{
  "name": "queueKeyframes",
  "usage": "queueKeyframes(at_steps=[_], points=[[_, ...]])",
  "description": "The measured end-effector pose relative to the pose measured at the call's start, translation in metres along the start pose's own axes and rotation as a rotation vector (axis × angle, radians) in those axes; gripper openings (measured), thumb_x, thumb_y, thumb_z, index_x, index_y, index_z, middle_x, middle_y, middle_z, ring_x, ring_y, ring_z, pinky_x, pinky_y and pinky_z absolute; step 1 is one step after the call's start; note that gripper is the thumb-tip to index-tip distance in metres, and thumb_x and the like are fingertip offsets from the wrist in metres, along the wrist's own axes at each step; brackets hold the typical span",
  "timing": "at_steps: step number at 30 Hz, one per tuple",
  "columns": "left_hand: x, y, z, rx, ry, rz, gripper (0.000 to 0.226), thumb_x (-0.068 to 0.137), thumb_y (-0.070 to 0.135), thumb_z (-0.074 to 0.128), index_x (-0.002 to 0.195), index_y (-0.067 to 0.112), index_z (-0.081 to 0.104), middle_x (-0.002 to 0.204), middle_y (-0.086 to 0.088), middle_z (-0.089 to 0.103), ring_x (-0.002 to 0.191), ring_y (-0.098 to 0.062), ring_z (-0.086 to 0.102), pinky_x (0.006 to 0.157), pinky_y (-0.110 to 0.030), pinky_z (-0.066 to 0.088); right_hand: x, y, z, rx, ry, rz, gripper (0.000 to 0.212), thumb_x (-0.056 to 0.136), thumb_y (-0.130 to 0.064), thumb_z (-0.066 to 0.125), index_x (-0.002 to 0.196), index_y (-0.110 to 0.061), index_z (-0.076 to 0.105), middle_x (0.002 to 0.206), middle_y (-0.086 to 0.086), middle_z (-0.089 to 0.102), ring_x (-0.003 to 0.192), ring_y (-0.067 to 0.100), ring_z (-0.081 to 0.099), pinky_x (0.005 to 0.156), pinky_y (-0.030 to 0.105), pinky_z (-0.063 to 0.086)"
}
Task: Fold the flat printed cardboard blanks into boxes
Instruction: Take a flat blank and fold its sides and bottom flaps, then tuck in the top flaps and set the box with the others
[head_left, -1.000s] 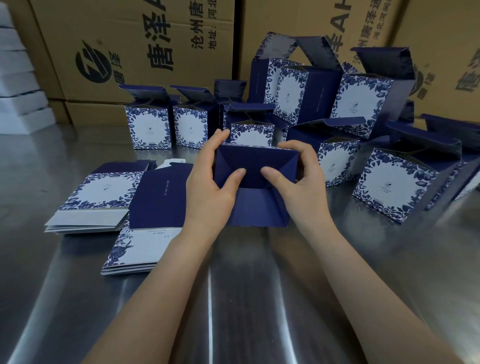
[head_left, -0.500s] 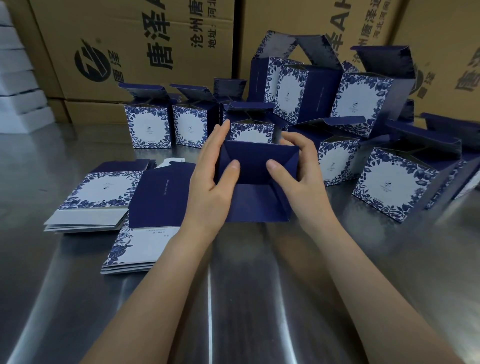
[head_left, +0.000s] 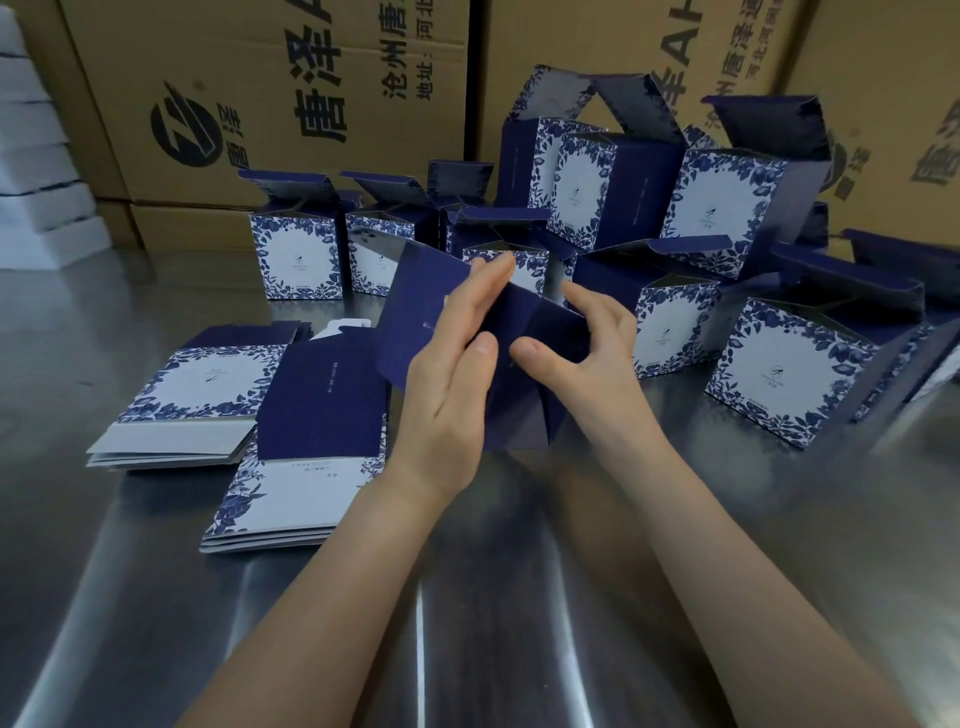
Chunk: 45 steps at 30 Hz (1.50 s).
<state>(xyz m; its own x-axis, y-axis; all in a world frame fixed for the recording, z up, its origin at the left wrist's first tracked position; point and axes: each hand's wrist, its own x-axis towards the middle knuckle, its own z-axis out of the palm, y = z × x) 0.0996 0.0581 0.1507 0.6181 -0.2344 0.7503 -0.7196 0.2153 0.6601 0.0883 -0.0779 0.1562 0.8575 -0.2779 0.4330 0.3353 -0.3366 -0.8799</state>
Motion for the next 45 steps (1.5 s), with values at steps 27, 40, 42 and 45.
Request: queueKeyframes(at_steps=[27,40,42,45], points=[[0.012,-0.021,-0.025,-1.013,0.045,-0.846,0.045,0.079,0.045,0.061,0.116,0.021,0.070,0.129,-0.008,0.066,0.117,-0.037,0.063,0.094,-0.074,0.038,0.010,0.021,-0.016,1.125,-0.102,0.282,0.049,0.085,-0.058,0.052,0.107,-0.020,0.075,0.111,0.004,0.071,0.099,0.022,0.069,0.088,0.037,0.055],[0.014,-0.021,-0.012,-0.287,0.527,-0.657,0.052,0.078,0.039,0.046,0.119,0.014,0.065,0.121,-0.002,0.067,0.117,-0.019,0.060,0.103,-0.038,0.046,0.014,0.007,-0.006,0.432,0.329,0.247,0.028,0.102,-0.016,0.044,0.126,-0.024,0.056,0.125,0.001,0.060,0.111,0.010,0.058,0.099,0.029,0.047],[0.011,-0.021,-0.009,-0.193,0.552,-0.646,0.057,0.076,0.046,0.045,0.123,0.019,0.059,0.118,0.012,0.065,0.118,-0.009,0.057,0.097,-0.030,0.042,0.010,0.004,-0.005,0.293,0.430,0.151,0.028,0.100,-0.012,0.044,0.117,-0.028,0.058,0.121,-0.005,0.060,0.116,0.008,0.055,0.108,0.037,0.044],[0.007,-0.024,-0.005,-0.075,0.535,-0.573,0.022,0.091,0.040,0.044,0.106,0.034,0.058,0.092,0.036,0.064,0.094,0.022,0.055,0.083,-0.015,0.039,0.004,-0.002,-0.004,0.226,0.549,-0.006,0.033,0.096,-0.004,0.042,0.105,-0.031,0.060,0.114,-0.007,0.063,0.112,0.009,0.058,0.104,0.038,0.046]])
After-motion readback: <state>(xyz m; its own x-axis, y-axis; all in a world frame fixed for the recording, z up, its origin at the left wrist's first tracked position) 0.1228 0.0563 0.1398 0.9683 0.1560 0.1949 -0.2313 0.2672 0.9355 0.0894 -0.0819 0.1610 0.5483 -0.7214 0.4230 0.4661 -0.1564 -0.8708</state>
